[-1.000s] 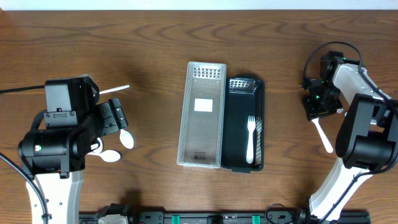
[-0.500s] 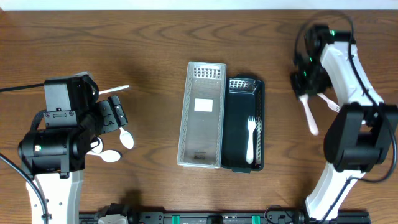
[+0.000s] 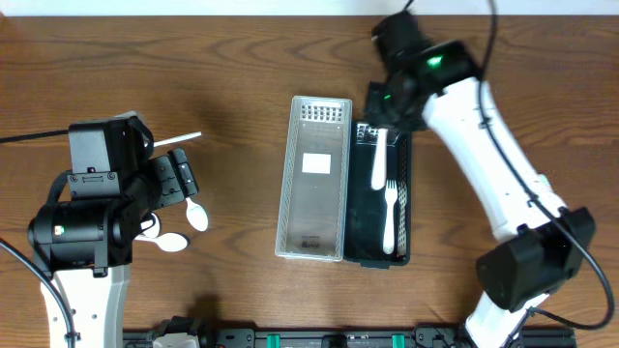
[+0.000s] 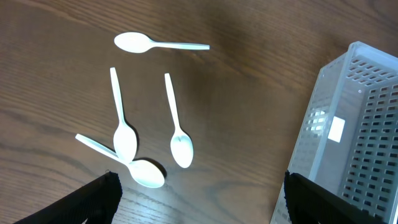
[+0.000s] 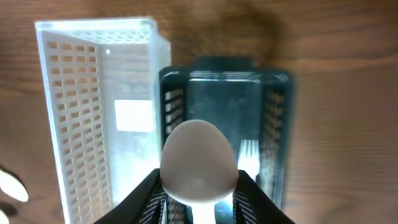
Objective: Pack container
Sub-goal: 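Carry the spoon into the black basket and release it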
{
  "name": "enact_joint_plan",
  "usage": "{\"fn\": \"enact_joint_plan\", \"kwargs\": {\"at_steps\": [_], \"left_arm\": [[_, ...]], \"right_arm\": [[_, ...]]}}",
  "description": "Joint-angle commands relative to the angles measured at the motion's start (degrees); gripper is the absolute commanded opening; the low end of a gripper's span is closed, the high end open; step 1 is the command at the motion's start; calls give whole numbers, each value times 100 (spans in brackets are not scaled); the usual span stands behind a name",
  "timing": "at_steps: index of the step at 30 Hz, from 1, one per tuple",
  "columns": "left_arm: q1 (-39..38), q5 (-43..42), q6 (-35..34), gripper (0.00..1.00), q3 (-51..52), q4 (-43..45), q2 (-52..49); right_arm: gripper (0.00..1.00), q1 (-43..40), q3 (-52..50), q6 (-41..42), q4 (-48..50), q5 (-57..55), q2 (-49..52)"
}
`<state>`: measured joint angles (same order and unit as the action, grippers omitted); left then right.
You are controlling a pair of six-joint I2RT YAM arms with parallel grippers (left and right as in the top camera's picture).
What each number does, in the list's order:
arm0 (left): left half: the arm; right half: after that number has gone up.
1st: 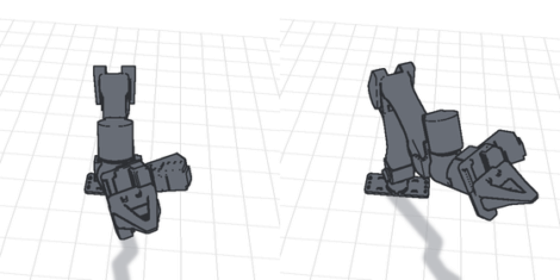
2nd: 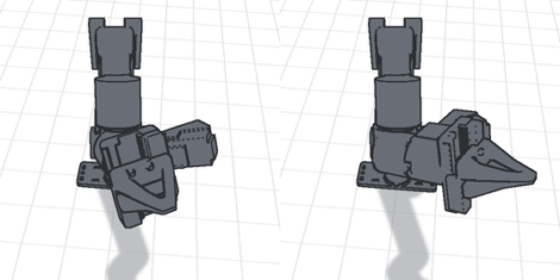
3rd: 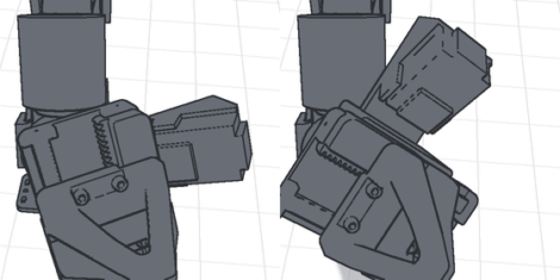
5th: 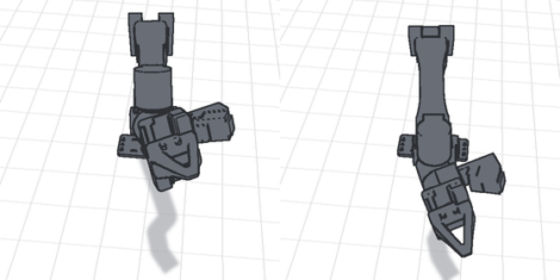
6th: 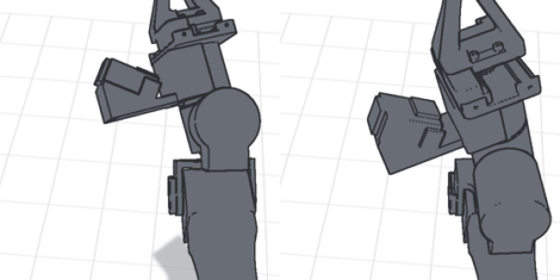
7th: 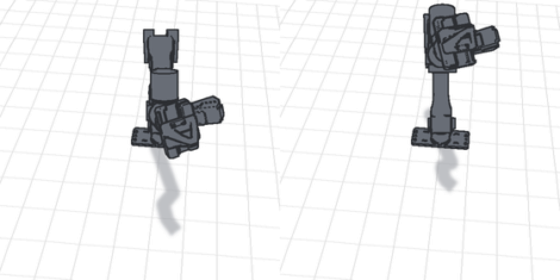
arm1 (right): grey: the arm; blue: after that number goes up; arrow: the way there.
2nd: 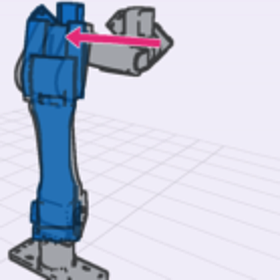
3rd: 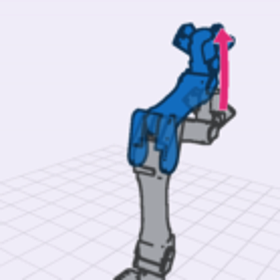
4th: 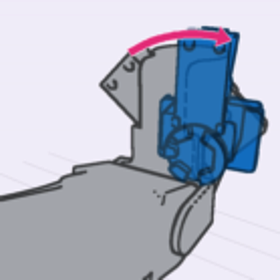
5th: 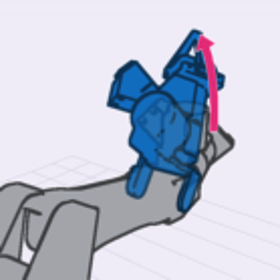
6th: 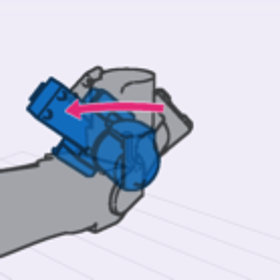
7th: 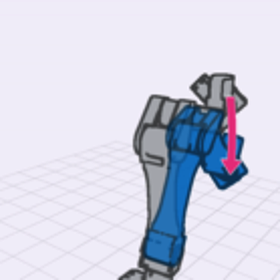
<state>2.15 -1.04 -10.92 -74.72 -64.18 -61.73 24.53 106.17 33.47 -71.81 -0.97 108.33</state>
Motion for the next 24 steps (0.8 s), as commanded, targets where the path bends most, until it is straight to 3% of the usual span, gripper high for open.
{"fn": "enact_joint_plan", "kwargs": {"at_steps": [1, 11, 15, 20, 24], "left_arm": [[24, 68, -7, 86, -52, -39, 0], [24, 68, 35, 86, -52, -79, 0], [24, 68, 35, 86, -52, -79, 0], [24, 68, 35, 86, -52, -96, 0], [24, 68, 33, 86, -52, -96, 0]], "right_arm": [[1, 186, -535, 715, 144, -286, 151], [1, 153, -2133, 868, 883, -284, 151], [14, 170, -2306, 632, 946, -267, 151], [49, 173, -2293, 299, 1084, -214, 151], [61, 136, -2031, -341, 1051, 57, 144]]}}
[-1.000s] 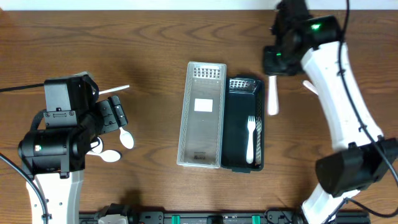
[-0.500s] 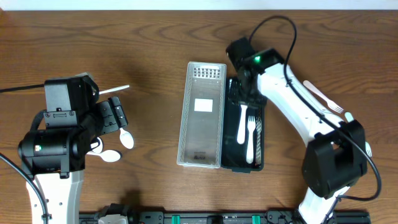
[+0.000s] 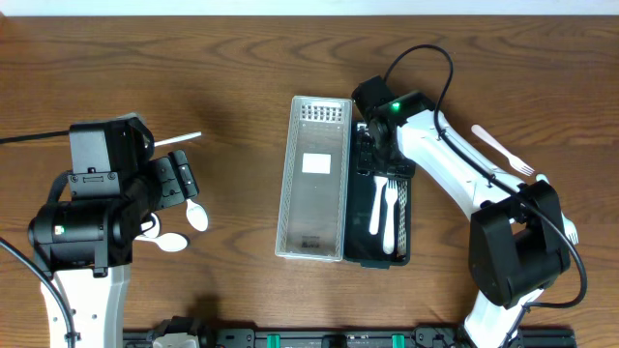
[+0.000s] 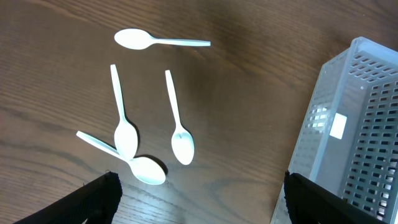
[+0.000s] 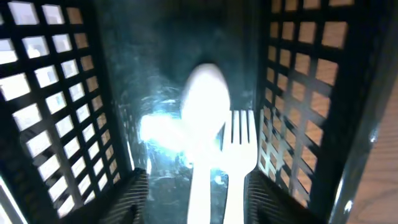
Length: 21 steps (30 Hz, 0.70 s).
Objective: Pack container
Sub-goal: 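Carry the spoon into the black basket and release it, then move the right gripper to another white spoon and grasp its handle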
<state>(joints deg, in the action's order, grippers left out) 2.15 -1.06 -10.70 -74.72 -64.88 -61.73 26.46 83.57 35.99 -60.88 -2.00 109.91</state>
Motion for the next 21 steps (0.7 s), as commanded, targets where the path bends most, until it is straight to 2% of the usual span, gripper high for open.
{"fn": "enact_joint_plan", "kwargs": {"at_steps": [1, 6, 9, 11, 13, 14, 15, 17, 21], "left_arm": [[24, 70, 13, 86, -52, -28, 0], [24, 70, 13, 86, -52, -46, 0], [24, 70, 13, 86, -52, -48, 0], [24, 70, 13, 86, -52, -68, 0], [24, 70, 13, 86, -52, -87, 0], [24, 70, 13, 86, -52, -92, 0], [24, 70, 13, 86, -52, -98, 0], [24, 70, 13, 86, -52, -107, 0], [24, 70, 15, 86, -52, -107, 0]], "right_arm": [[64, -85, 369, -761, -136, 219, -17], [74, -476, 1827, -1600, -1113, 243, -20], [78, -953, 2957, -2415, -1641, 245, -20], [80, -1377, 3661, -3329, -1878, 234, -20], [88, -1849, 4122, -4472, -1980, 92, -20], [97, -2057, 4227, -4953, -1993, -15, -20], [99, -2302, 4282, -5547, -1987, -107, -20], [99, -2800, 4260, -6745, -1945, -118, -7], [99, -3512, 4122, -7779, -1818, -111, 192]]}}
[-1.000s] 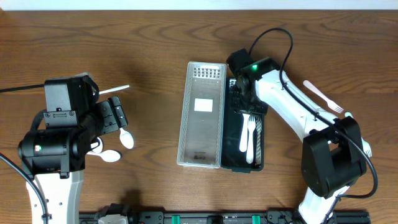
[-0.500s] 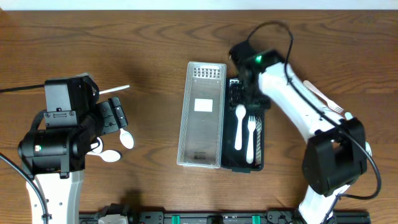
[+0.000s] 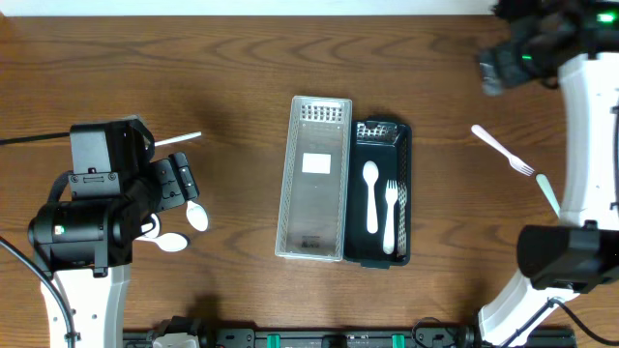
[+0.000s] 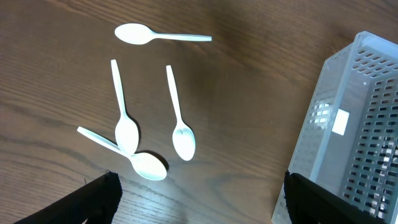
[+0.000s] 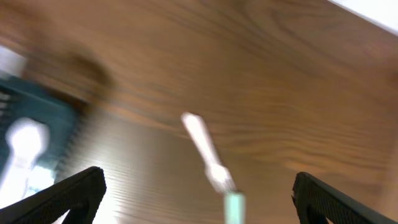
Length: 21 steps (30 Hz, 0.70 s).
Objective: Pack container
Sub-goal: 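Move the right gripper to another white spoon and grasp its handle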
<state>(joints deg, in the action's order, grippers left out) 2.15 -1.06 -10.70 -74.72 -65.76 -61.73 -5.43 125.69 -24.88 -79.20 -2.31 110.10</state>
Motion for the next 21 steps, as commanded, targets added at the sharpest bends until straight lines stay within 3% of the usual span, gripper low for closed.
{"fn": "enact_joint_plan", "kwargs": {"at_steps": [1, 8, 21], "left_arm": [[24, 70, 13, 86, -52, -20, 0], [24, 70, 13, 86, -52, -20, 0], [24, 70, 13, 86, -52, 44, 0]], "right_arm": [[99, -450, -111, -1821, 9, -70, 269], [94, -909, -205, -2151, 11, -68, 1182], [91, -968, -205, -2256, -138, -221, 2634]]}}
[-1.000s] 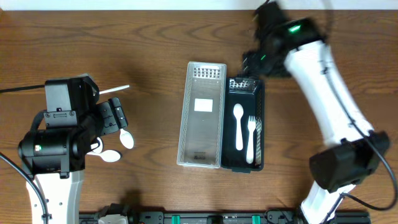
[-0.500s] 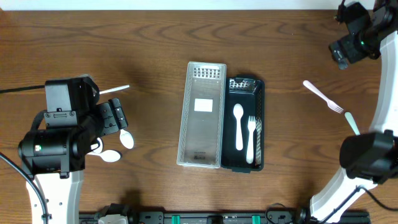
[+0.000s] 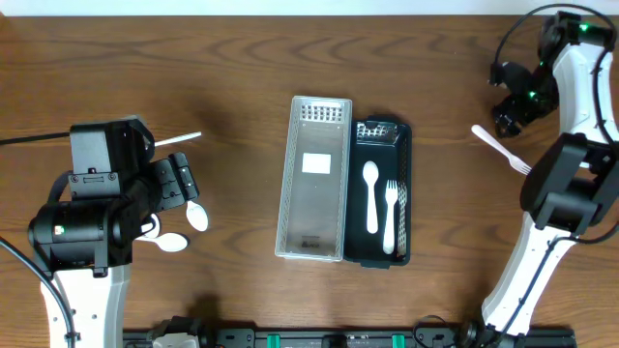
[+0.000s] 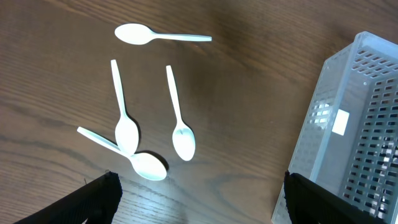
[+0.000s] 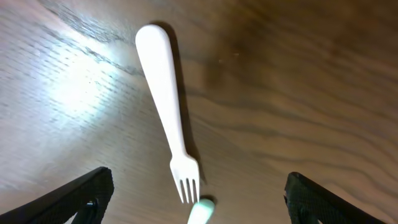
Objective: Pack container
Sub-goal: 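Move the right gripper to another white spoon and grasp its handle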
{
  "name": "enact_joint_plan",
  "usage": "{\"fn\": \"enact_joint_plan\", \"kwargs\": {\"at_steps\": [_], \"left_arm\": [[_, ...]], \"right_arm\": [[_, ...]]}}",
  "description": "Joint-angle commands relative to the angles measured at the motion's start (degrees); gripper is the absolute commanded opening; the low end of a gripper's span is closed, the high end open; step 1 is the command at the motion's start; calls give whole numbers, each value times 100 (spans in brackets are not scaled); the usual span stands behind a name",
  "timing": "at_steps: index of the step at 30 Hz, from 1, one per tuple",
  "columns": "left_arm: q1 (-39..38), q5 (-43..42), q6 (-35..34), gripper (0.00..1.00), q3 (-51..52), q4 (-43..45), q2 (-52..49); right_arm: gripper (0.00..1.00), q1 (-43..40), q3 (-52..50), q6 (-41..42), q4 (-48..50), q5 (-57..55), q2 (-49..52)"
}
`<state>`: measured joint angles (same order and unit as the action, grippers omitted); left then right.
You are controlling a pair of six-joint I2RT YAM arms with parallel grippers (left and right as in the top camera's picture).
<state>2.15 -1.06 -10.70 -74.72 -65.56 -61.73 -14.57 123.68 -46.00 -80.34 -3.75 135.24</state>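
Observation:
The black container (image 3: 409, 184) holds a white spoon (image 3: 370, 198) and a white fork (image 3: 390, 217) side by side. Next to it stands a clear perforated basket (image 3: 287, 184). A loose white fork (image 3: 501, 150) lies on the table at the far right. My right gripper (image 5: 199, 199) hangs open over it, the fork (image 5: 166, 112) just ahead of its fingers. Several white spoons (image 4: 177, 115) lie at the left, ahead of my open left gripper (image 4: 199, 199), which holds nothing.
A pale green utensil tip (image 5: 200, 211) touches the loose fork's tines. The clear basket (image 4: 348, 124) sits just right of the left gripper. The right arm reaches along the table's right edge (image 3: 609, 145).
My right gripper, then high at the far right with a blurred view, is now low over the loose fork. The left arm and the spoons have not moved.
My right gripper held a white spoon over the far end of the black container. Then it was down inside, open, with the spoon lying beside the fork. Then it was at the far right, empty. Now it hangs open over the loose fork.

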Motion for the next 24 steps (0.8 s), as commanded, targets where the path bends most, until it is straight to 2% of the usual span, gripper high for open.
{"fn": "enact_joint_plan", "kwargs": {"at_steps": [1, 13, 24], "left_arm": [[24, 70, 13, 86, -52, 33, 0], [24, 72, 13, 86, -52, 87, 0], [24, 72, 13, 86, -52, 136, 0]], "right_arm": [[91, -66, -4, -146, -24, -76, 177], [86, -160, -254, -142, 61, -59, 431], [83, -160, -1110, -120, 522, -424, 431]]}}
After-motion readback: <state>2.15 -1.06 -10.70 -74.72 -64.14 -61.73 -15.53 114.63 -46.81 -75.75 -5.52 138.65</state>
